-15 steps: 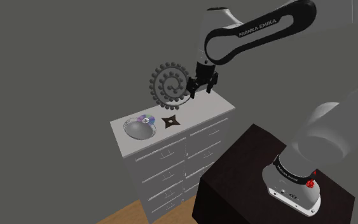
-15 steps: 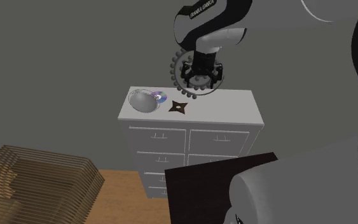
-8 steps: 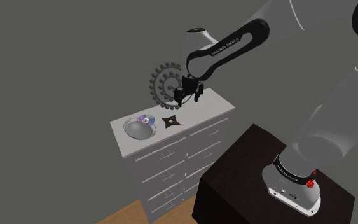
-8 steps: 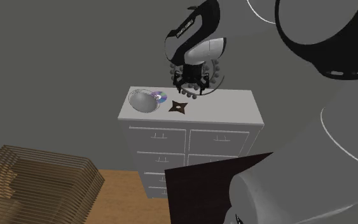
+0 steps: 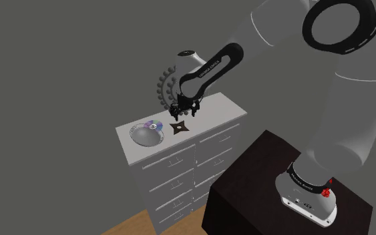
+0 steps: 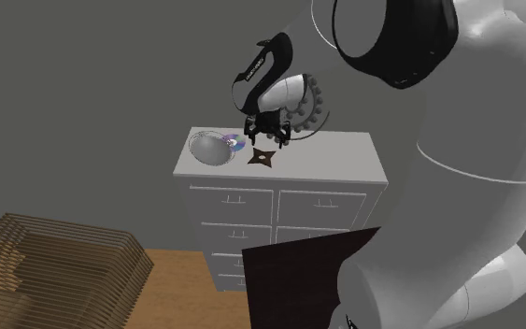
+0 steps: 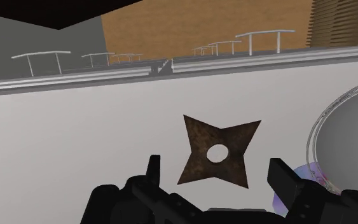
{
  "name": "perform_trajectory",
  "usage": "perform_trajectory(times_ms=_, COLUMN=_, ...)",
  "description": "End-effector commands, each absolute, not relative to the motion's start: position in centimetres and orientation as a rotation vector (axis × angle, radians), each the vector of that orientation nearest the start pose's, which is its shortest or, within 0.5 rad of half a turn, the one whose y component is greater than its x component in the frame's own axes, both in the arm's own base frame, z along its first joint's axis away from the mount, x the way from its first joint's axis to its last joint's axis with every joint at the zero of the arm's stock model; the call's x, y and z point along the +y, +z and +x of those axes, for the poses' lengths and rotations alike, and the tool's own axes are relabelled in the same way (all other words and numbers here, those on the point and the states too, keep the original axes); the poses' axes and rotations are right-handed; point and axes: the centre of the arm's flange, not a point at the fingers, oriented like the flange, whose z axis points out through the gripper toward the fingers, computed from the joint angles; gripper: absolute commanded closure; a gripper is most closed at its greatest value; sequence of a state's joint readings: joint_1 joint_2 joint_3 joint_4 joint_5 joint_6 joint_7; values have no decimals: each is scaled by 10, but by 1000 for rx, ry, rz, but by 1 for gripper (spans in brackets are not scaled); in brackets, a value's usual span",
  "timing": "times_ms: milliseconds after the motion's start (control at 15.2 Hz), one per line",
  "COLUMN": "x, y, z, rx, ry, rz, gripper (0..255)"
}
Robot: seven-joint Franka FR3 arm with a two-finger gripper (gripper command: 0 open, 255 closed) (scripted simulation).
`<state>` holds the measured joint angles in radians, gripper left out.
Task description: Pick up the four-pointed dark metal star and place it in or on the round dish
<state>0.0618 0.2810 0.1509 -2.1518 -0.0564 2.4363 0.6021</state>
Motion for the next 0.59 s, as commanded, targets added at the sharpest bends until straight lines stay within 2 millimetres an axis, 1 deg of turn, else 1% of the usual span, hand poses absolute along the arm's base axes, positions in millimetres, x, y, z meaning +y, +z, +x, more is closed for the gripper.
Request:
perform_trajectory(times_ms=0, x=124, y=251, z=573, rx=580, ry=-2, rz=-3084, gripper=0)
perform_trajectory(times_ms=132, x=130, y=230, z=589, rx=608, ry=5, rz=-3083, gripper=0)
perform_trajectory(times_ms=198, x=131, y=226, z=592, rx=613, ry=6, rz=-3083, gripper=0)
perform_trajectory(times_ms=528, x=131, y=199, z=592, rx=613, ry=6, rz=-3083, gripper=0)
